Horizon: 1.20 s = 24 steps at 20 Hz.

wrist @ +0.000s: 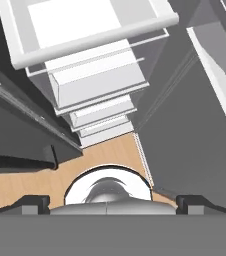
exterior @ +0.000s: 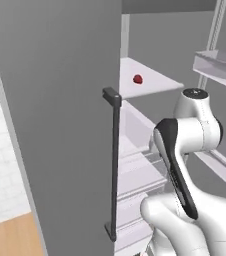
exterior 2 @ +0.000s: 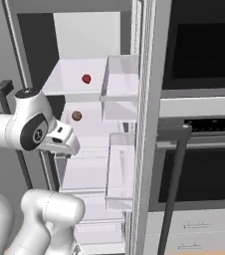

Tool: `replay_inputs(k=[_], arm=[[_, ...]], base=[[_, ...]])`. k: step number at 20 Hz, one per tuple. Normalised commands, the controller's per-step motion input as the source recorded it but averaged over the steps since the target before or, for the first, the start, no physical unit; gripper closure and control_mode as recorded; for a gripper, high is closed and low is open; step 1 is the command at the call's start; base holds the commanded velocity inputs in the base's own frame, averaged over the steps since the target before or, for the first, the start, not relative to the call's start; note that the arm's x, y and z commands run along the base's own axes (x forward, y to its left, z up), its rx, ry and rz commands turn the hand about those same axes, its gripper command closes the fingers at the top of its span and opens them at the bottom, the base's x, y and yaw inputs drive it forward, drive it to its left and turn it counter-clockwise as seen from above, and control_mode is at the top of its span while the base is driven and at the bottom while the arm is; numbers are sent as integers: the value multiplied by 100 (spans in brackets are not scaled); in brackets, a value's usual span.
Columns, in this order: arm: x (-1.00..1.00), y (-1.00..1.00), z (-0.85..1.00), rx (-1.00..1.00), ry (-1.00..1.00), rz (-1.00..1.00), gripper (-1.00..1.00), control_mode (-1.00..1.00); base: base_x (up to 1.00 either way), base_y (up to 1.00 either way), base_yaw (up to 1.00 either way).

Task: Take the strawberry from the fridge and place it on top of the pancake, located on the dining counter.

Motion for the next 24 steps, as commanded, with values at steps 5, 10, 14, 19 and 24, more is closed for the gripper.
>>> replay_inputs(k=[5,10,14,19,24], arm=[[0,0,0,0,0,0,-100,100],[0,0,0,0,0,0,-100,100],[0,0,0,0,0,0,-100,100],[0,0,0,0,0,0,-100,100],[0,0,0,0,0,0,-100,100]], base=[[32,-41,17],[47,2,8],[24,2,6],[6,-3,14],[18,-6,17]])
